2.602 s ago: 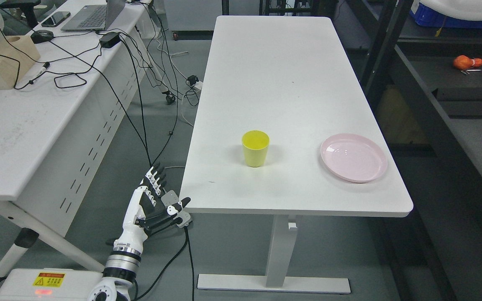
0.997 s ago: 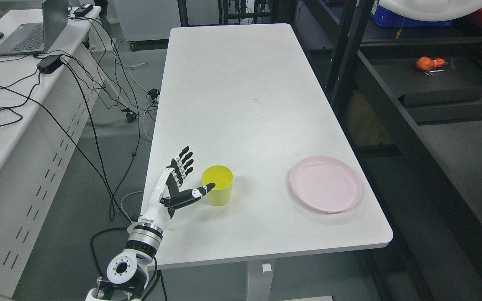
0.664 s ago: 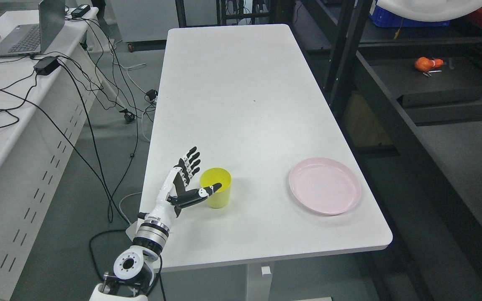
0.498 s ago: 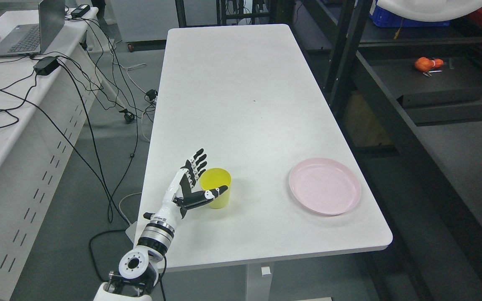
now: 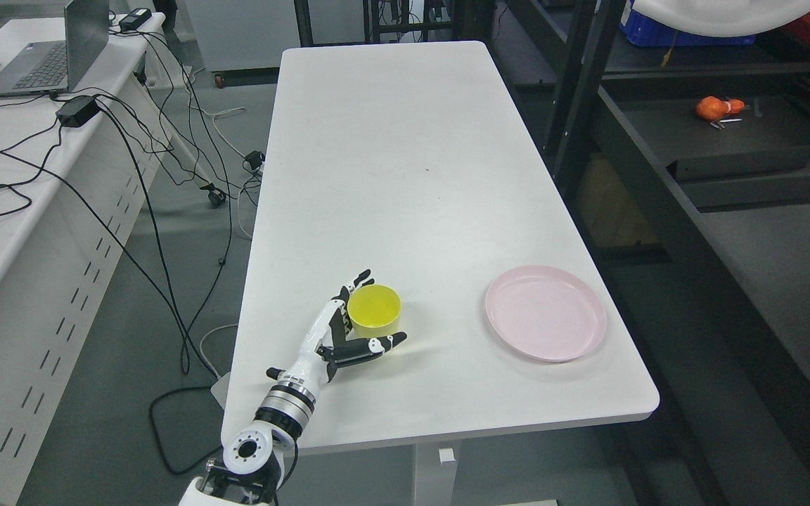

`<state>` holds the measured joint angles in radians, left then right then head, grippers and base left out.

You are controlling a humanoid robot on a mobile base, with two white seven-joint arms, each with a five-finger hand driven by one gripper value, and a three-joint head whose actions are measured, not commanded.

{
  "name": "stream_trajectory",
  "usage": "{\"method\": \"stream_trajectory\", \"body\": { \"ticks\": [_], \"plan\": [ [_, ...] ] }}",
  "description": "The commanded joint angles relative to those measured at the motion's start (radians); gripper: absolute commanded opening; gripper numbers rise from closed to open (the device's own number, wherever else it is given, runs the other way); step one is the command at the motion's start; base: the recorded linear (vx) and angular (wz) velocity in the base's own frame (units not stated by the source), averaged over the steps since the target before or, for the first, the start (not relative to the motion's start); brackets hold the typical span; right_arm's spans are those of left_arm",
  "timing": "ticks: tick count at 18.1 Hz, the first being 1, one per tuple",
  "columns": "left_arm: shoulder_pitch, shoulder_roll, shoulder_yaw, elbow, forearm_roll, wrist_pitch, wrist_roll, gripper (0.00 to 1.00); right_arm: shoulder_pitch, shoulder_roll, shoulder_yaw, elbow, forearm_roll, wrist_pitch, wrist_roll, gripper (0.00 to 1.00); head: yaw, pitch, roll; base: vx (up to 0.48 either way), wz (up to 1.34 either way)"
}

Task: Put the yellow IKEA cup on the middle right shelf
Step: 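Close the left hand fingers around the yellow cup and lift it, then carry the yellow cup in the left hand toward the dark shelving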

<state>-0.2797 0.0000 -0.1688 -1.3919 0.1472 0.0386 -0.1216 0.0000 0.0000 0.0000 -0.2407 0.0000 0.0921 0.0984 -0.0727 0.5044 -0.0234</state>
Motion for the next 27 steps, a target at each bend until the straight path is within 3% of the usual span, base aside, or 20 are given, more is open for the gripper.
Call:
{"method": "stream_trajectory", "body": {
  "ticks": [1, 2, 4, 7, 9, 16, 21, 27],
  "plan": [
    [-0.001, 0.017, -0.032, 0.056, 0.000, -0.005, 0.000, 0.95, 0.011, -0.017, 0.017, 0.000, -0.025, 0.000, -0.215, 0.99, 0.0000, 0.000, 0.000, 0.000, 0.00],
    [-0.001, 0.017, -0.029, 0.056, 0.000, -0.008, 0.000, 0.91, 0.011, -0.017, 0.017, 0.000, -0.025, 0.000, -0.215, 0.99, 0.0000, 0.000, 0.000, 0.000, 0.00],
    [0.008, 0.017, -0.020, 0.056, 0.002, -0.032, -0.001, 0.73, 0.011, -0.017, 0.017, 0.000, -0.025, 0.000, -0.215, 1.00, 0.0000, 0.000, 0.000, 0.000, 0.00],
    [0.030, 0.017, 0.021, 0.056, 0.014, -0.150, 0.007, 0.22, 0.011, -0.017, 0.017, 0.000, -0.025, 0.000, -0.215, 0.99, 0.0000, 0.000, 0.000, 0.000, 0.00],
    [0.034, 0.017, 0.038, 0.056, 0.050, -0.184, 0.022, 0.01, 0.011, -0.017, 0.017, 0.000, -0.025, 0.000, -0.215, 0.99, 0.0000, 0.000, 0.000, 0.000, 0.00],
    [0.048, 0.017, 0.029, -0.076, 0.066, -0.290, 0.042, 0.00, 0.011, -0.017, 0.017, 0.000, -0.025, 0.000, -0.215, 0.99, 0.0000, 0.000, 0.000, -0.004, 0.00],
    [0.077, 0.017, -0.014, -0.096, 0.100, -0.410, 0.039, 0.00, 0.011, -0.017, 0.017, 0.001, -0.025, 0.000, -0.215, 0.99, 0.0000, 0.000, 0.000, -0.060, 0.00],
    [0.088, 0.017, -0.020, -0.113, 0.100, -0.451, 0.034, 0.00, 0.011, -0.017, 0.017, 0.000, -0.025, 0.000, -0.215, 0.99, 0.0000, 0.000, 0.000, -0.155, 0.00]
  ]
}}
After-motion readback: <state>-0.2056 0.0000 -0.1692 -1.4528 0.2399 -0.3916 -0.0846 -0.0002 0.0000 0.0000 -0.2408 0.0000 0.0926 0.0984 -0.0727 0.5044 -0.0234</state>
